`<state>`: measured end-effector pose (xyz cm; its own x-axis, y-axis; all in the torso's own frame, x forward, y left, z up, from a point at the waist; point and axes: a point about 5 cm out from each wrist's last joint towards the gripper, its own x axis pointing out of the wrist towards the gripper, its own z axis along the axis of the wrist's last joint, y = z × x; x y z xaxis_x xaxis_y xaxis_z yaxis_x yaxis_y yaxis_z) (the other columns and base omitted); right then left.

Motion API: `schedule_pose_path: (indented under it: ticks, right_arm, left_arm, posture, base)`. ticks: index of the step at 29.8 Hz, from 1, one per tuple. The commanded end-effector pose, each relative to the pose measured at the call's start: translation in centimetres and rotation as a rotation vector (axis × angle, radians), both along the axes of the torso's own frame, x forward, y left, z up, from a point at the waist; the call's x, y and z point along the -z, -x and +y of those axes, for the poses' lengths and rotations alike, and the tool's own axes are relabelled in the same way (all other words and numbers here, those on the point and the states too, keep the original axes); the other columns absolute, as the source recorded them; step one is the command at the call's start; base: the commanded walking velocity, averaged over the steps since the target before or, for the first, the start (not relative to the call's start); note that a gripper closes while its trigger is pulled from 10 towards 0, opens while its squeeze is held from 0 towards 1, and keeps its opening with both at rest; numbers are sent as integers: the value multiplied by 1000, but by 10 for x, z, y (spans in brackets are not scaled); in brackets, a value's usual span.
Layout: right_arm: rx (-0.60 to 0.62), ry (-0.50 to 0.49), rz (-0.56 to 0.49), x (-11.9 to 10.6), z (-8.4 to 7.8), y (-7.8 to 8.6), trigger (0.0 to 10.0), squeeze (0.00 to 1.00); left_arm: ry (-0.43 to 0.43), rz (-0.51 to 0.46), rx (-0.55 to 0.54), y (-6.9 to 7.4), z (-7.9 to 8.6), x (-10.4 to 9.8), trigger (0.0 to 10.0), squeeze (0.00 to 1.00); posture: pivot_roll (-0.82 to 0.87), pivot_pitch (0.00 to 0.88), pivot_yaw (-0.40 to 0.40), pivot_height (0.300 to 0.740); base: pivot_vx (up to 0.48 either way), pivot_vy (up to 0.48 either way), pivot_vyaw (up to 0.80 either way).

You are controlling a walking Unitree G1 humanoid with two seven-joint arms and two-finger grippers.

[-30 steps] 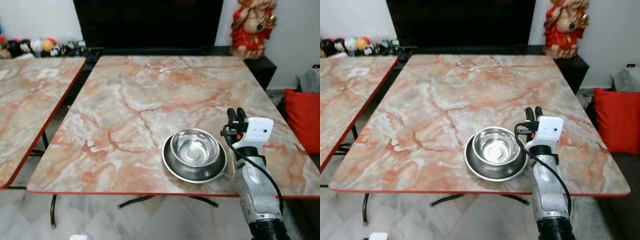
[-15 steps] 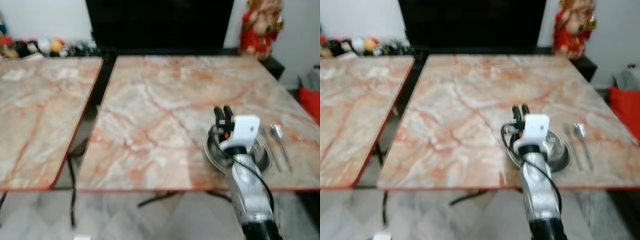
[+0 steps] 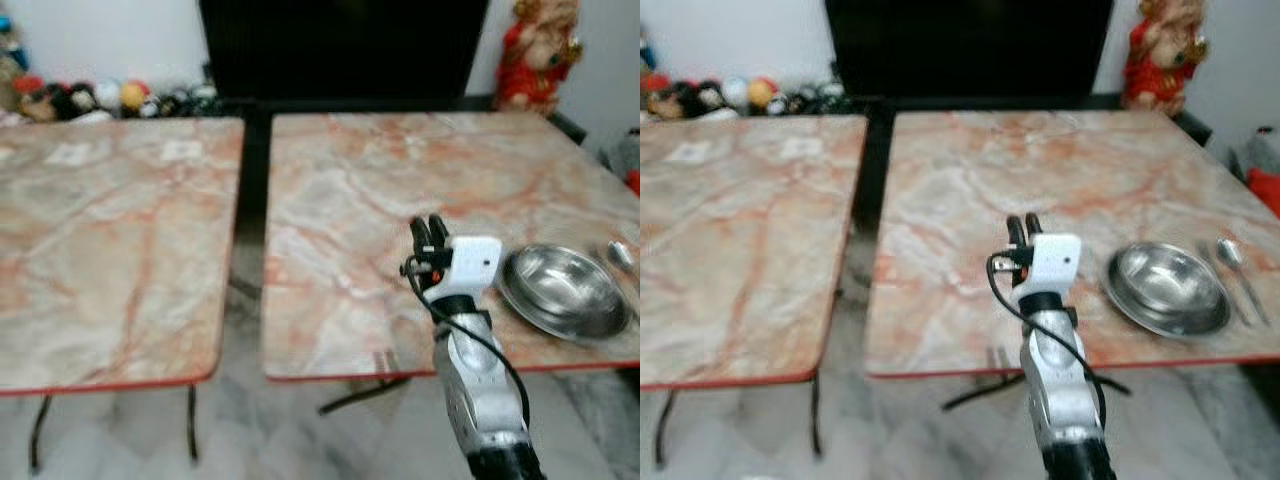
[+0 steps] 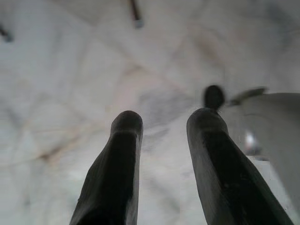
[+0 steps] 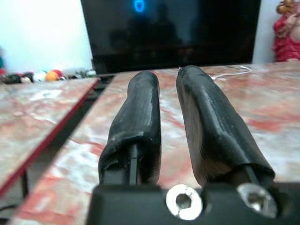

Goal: Setting the table

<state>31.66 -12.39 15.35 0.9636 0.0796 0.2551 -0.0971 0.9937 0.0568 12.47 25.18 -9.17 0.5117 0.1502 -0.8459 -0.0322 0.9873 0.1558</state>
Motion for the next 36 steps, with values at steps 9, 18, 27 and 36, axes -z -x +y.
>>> schedule_pose_path:
  ticks: [9, 18, 27, 36]
  right_arm:
    - [18, -12, 17, 3, -6, 1, 10000, 1000]
    - [8, -1, 18, 2, -1, 0, 10000, 0]
    - [2, 3, 16, 1, 1, -2, 10000, 0]
    - [-3, -1, 9, -1, 3, -2, 10000, 0]
  left_arm:
    - [30, -12, -3, -8, -15, 2, 10000, 0]
    - [22, -22, -11, -8, -4, -2, 10000, 0]
    - [23, -28, -16, -8, -1, -3, 10000, 0]
    - [47, -37, 5, -18, -29, 2, 10000, 0]
  posture:
    - [-101, 0, 10, 740]
    - [-98, 0, 22, 740]
    - [-94, 0, 23, 740]
    - [-89, 0, 23, 740]
  base:
    - [0, 480, 0]
    - [0, 480, 0]
    - [0, 480, 0]
    - [0, 480, 491]
